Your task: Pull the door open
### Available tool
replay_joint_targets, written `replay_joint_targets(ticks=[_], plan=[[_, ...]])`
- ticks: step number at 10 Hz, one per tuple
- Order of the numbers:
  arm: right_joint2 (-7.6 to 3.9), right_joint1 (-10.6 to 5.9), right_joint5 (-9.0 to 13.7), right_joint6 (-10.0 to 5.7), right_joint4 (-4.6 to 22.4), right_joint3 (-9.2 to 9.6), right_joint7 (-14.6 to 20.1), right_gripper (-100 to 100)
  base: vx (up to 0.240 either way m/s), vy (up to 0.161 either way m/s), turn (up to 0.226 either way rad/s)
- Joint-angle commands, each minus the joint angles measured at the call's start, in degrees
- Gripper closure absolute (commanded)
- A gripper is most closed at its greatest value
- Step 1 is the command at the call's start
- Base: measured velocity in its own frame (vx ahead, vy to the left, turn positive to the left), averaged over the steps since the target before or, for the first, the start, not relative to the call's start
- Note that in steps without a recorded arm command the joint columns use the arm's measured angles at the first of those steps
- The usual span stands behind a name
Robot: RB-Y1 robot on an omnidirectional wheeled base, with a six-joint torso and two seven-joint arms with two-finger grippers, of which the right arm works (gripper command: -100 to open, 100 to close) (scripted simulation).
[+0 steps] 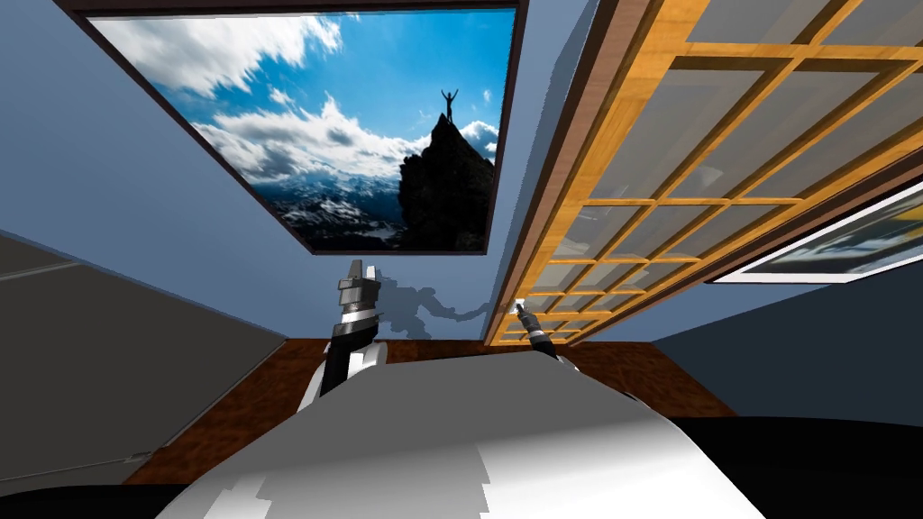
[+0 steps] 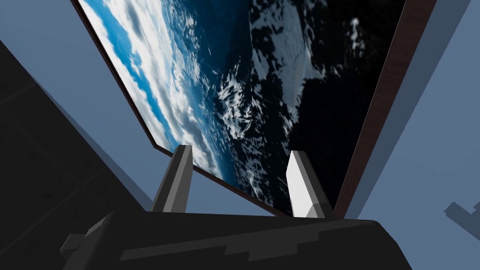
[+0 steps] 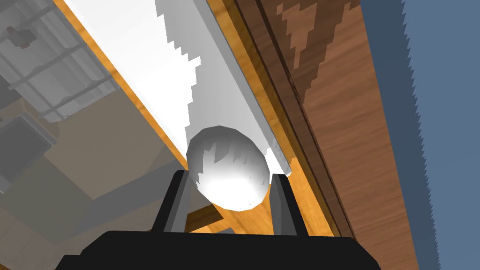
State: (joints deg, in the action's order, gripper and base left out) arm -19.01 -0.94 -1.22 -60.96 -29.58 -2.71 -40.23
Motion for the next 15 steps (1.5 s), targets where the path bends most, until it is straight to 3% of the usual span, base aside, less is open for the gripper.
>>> replay_joint_targets(ticks=[1, 15], plan=[[0.19, 0.03, 0.3, 0.08, 0.1, 0.19, 1.7, 100, -0.033, -0.024, 0.044], [0.52, -0.15, 5.9, 1.56, -0.9, 1.45, 21.3, 100, -0.037, -0.021, 0.060]])
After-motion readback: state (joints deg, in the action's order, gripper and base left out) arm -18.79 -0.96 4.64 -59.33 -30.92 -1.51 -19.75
